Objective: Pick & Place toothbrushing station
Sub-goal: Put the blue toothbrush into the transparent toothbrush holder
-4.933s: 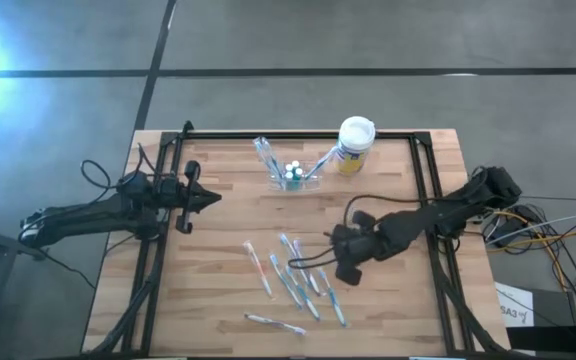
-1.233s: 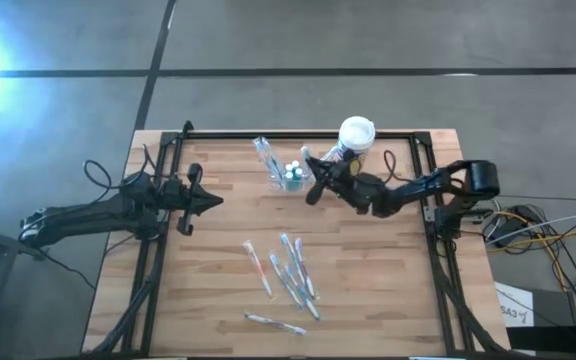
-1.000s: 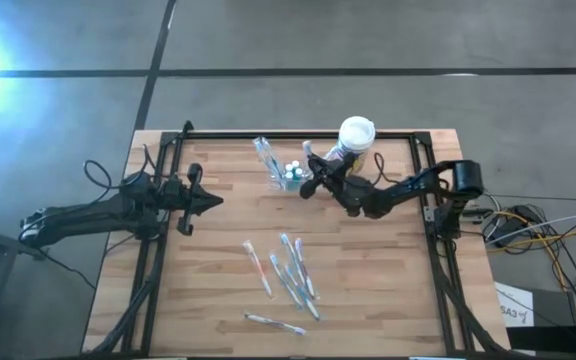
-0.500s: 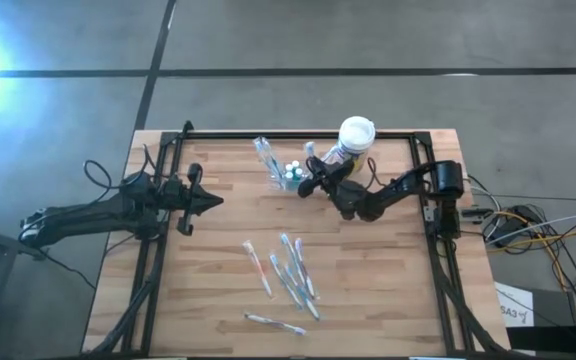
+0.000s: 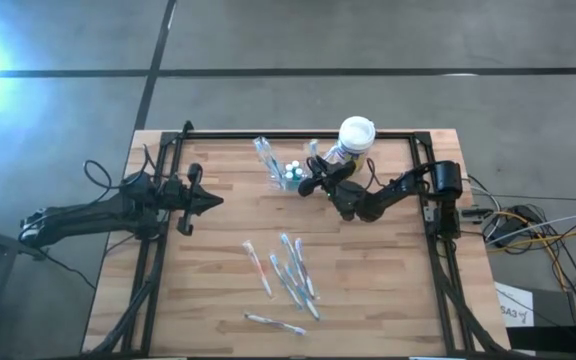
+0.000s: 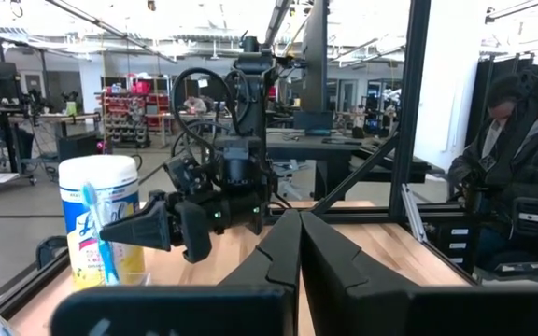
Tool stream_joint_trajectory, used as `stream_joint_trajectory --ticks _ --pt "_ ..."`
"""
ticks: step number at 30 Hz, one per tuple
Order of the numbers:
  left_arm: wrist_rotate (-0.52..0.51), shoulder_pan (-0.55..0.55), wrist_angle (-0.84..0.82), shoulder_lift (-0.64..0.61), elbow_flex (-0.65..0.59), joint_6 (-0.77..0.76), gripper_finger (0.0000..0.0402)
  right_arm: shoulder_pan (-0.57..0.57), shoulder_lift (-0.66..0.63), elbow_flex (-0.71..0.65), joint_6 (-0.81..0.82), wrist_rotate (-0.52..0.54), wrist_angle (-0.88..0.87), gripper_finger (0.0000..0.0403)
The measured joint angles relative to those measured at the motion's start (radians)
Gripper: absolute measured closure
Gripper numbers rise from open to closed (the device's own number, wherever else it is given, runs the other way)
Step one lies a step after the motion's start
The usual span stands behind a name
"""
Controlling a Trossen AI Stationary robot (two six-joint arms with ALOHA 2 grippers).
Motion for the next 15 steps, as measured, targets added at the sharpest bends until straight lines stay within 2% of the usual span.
stream_joint_trajectory --ticks 7,15 --pt "0.000 0.000 0.000 0.000 0.000 -0.011 0.0386 0.014 0.000 0.000 0.015 0.000 0.000 0.0278" --pt "0.000 0.000 0.000 0.000 0.000 -0.012 0.0390 0.036 -0.032 0.000 -0.069 0.001 -0.001 0.0267"
